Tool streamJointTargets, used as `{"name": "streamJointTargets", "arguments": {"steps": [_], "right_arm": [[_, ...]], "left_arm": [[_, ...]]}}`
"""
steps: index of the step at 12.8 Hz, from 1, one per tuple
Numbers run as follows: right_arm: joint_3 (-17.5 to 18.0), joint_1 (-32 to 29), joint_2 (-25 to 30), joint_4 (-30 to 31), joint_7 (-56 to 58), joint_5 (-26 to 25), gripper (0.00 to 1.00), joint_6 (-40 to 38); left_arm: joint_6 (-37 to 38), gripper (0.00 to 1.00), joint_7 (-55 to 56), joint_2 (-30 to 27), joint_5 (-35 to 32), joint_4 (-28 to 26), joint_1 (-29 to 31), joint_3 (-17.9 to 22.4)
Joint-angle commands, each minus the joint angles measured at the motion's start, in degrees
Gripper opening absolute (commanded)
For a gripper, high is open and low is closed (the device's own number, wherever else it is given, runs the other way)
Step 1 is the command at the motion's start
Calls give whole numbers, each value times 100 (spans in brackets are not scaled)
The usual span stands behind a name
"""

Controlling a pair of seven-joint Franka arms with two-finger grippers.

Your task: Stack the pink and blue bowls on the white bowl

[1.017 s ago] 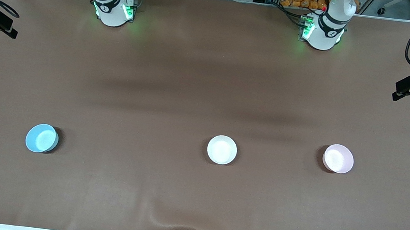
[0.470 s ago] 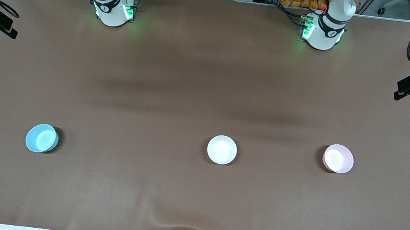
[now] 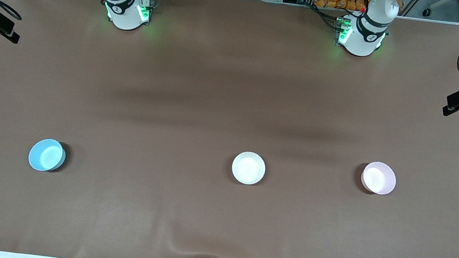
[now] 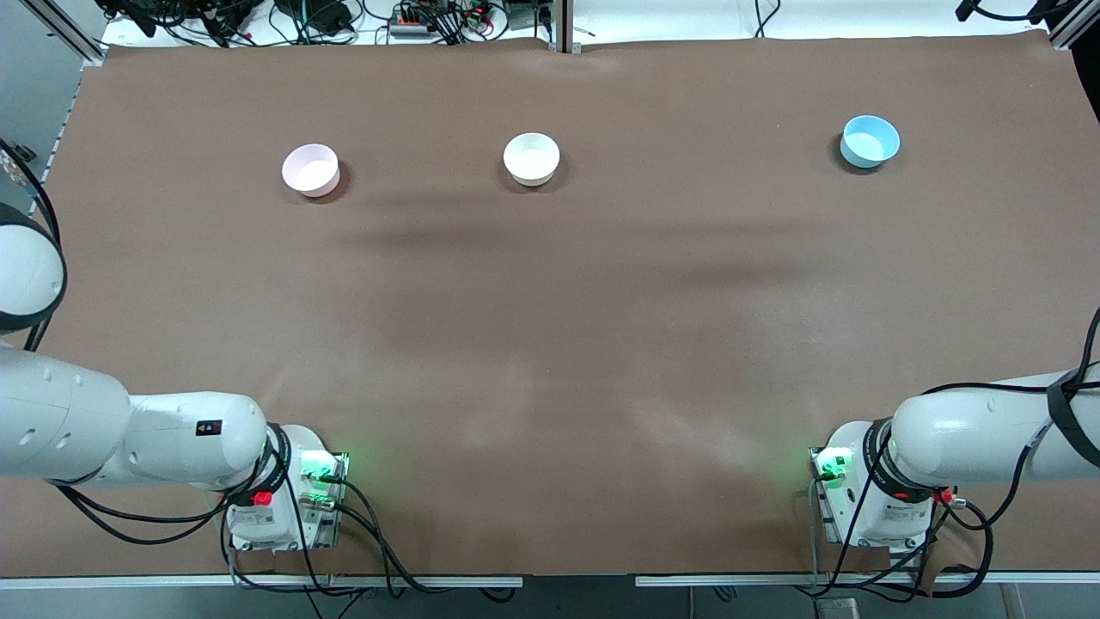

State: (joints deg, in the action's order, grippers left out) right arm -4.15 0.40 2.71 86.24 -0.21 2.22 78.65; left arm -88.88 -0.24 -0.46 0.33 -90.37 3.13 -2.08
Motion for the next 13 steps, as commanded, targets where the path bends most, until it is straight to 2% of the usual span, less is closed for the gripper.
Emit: {"name": "streamJointTargets", "arguments": {"steps": [1,13], "right_arm": [[10,22,2,-19,-66,-55,100,19],[10,92,-69,-11,-58,-55,100,1]], "left_arm": [[108,100,-125,98,37,117,56,-11],[125,100,314,28,46,125,100,-55]]}}
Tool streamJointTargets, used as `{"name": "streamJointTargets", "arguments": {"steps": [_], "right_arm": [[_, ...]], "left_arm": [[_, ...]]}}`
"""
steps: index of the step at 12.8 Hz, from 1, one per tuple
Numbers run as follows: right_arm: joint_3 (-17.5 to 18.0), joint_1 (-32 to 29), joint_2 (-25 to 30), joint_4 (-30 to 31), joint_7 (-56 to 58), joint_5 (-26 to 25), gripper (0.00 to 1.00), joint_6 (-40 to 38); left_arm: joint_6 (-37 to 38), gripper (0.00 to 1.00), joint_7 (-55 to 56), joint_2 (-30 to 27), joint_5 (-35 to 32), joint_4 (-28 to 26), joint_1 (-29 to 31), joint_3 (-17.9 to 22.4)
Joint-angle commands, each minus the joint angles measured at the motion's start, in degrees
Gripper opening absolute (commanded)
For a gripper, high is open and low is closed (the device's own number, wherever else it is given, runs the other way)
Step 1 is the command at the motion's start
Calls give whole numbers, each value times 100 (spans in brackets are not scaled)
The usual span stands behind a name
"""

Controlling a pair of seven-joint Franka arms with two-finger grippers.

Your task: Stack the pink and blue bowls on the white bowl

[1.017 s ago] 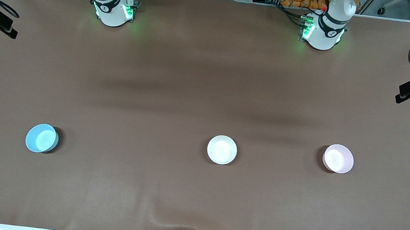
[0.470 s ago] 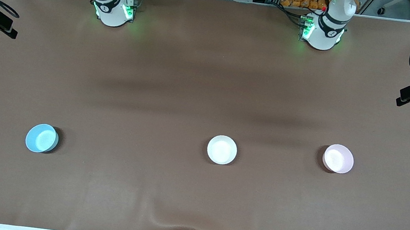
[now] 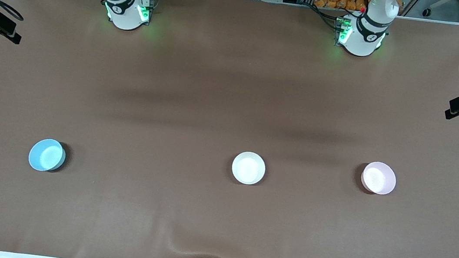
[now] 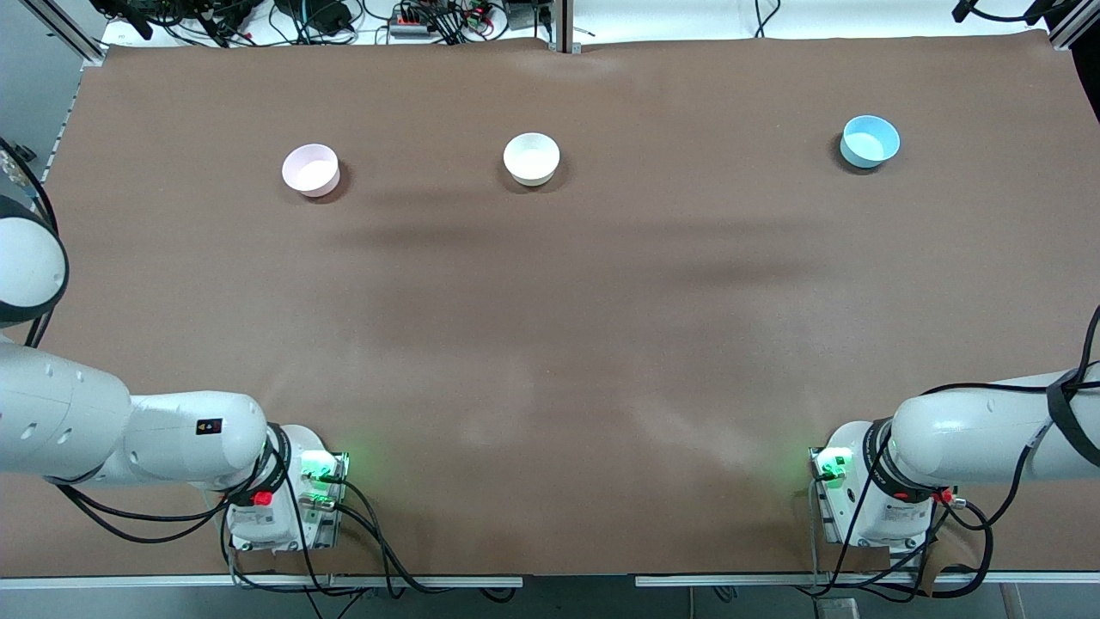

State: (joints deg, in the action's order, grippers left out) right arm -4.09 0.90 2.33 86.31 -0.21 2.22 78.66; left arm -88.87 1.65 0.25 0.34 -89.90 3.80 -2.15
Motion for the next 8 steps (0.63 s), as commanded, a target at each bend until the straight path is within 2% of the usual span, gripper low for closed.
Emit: {"name": "streamJointTargets", "arguments": {"steps": [1,8], "right_arm": [[5,42,-31,-18,-58,-55,100,0],[5,42,-31,-26,-58,-55,100,0]], "left_arm": [[125,100,125,-42,46,69,33,-49],[195,100,107,-42,46,-28,41,-49]]}}
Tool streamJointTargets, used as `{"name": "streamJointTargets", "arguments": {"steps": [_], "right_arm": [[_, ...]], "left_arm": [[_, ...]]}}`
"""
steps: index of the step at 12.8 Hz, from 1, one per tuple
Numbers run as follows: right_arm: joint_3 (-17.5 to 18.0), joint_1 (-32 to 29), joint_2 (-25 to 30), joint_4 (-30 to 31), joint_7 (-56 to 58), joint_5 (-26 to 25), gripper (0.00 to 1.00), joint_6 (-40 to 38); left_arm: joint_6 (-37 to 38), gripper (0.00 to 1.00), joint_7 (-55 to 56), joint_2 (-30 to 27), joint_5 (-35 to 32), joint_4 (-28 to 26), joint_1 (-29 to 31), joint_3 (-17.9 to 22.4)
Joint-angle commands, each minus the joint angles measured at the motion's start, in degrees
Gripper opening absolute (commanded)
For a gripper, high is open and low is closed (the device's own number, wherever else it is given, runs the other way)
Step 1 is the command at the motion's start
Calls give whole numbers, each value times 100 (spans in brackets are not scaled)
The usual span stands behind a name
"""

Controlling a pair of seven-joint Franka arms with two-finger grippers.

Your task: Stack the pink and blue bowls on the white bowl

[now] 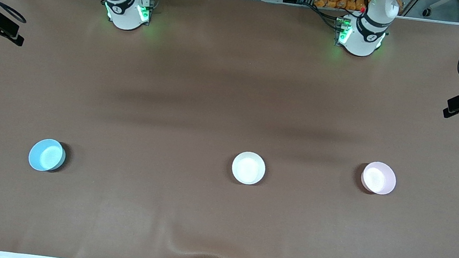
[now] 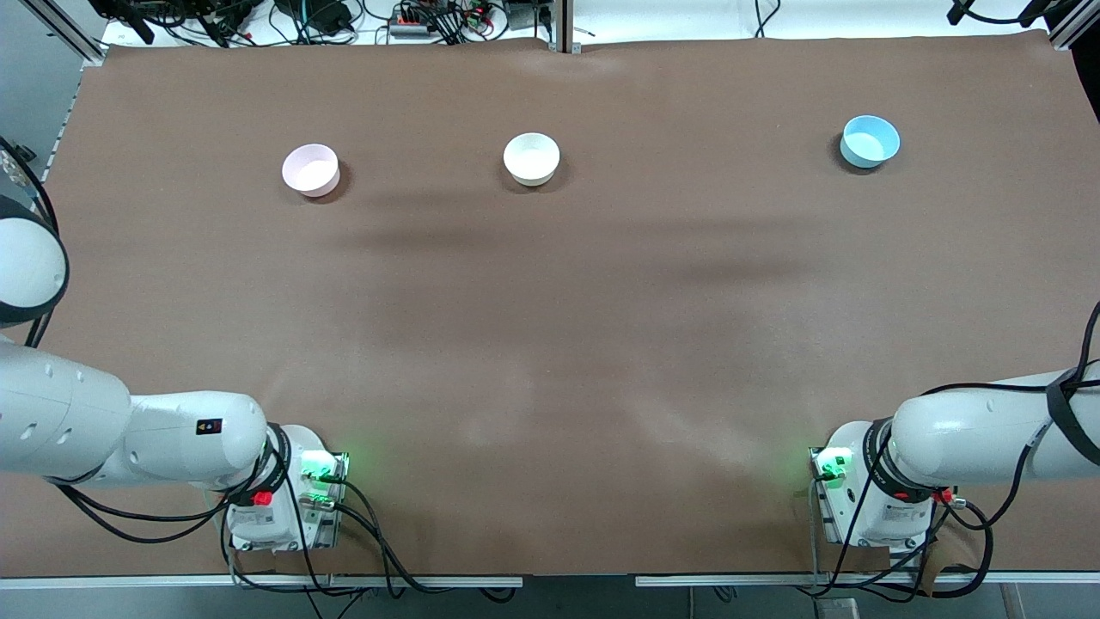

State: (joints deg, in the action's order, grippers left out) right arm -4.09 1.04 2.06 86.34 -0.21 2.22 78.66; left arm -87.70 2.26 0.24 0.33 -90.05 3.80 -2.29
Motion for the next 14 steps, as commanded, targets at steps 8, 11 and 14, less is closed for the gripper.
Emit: {"name": "streamJointTargets", "arguments": {"steps": [8,11,14], "right_arm": [[5,2,-4,-47,-58,-63,100,9],[-4,11,-4,-47,-58,-63,100,9],[-4,19,-4,-55,-58,-72,100,9]], "left_arm": [[-80,100,11,72,46,-171,51,-17],[-597,100,2,107,37,-608,208,0],[-1746,100,-33,334,133,-1434,567,-17]]}}
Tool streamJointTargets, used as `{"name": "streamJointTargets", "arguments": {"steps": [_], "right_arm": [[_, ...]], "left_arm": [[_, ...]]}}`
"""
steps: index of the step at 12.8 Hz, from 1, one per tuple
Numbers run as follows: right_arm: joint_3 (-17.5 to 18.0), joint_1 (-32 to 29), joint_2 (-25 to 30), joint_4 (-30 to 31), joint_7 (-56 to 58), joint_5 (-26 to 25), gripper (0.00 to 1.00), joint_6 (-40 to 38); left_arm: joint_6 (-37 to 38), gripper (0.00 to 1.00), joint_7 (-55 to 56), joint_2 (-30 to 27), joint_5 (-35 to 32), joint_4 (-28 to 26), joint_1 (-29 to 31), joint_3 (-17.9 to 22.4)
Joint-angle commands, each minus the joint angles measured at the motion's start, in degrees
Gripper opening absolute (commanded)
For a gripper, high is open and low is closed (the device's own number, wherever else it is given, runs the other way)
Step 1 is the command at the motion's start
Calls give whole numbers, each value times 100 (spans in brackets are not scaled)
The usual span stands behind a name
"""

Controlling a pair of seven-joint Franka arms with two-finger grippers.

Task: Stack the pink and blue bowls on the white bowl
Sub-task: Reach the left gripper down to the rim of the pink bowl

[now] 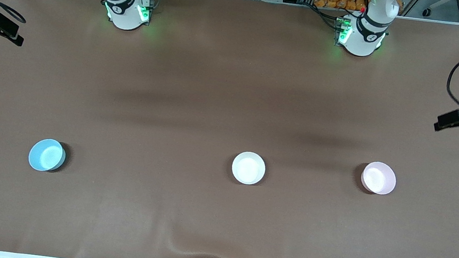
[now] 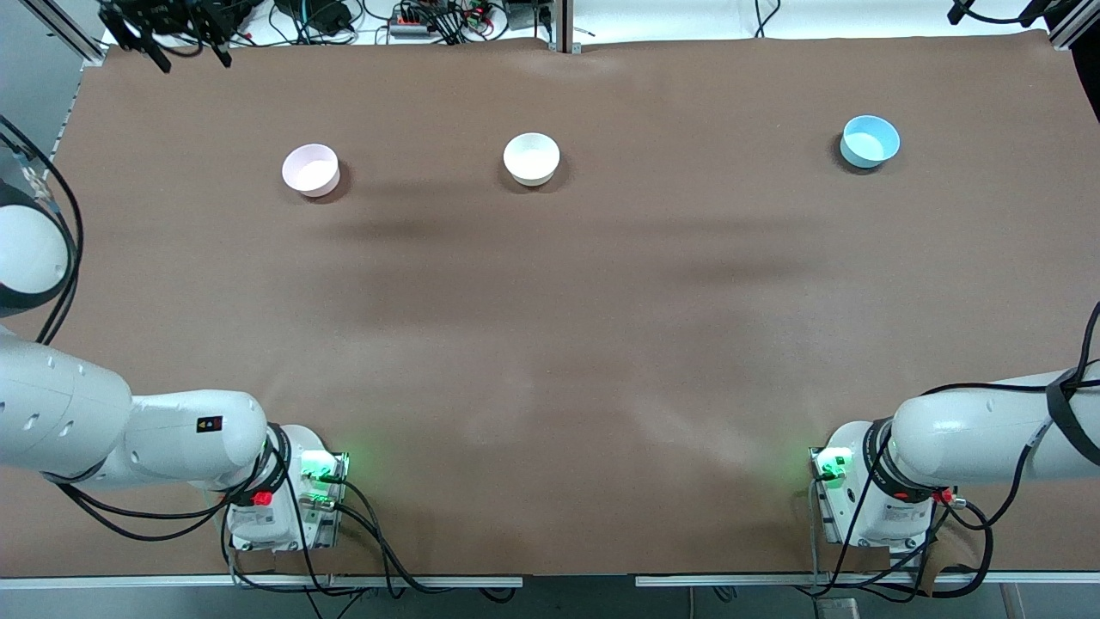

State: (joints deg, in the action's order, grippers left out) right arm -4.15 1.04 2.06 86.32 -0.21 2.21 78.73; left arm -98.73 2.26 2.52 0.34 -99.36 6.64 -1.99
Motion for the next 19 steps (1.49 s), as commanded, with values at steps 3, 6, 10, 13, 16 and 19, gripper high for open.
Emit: {"name": "streamJointTargets", "arguments": {"steps": [3,6,10,13,16,19], "right_arm": [[2,-16,-4,-63,-58,-71,100,10],[2,11,-4,-54,-66,-63,100,2],[11,11,-4,-45,-66,-63,100,2],[11,19,-4,-36,-66,-63,100,2],[2,11,-4,-36,-66,-63,100,2],[11,28,-4,-36,-66,-63,100,-7]], "left_arm": [[-2041,100,-50,713,133,-1005,302,-56],[-2947,100,-50,1408,133,-1172,320,-56],[-3741,100,-59,1945,133,-1332,558,-65],[-3785,100,-50,2217,142,-1288,549,-74],[-3794,85,-50,2340,142,-1279,523,-74],[-3873,67,-42,2455,151,-1261,487,-82]]}}
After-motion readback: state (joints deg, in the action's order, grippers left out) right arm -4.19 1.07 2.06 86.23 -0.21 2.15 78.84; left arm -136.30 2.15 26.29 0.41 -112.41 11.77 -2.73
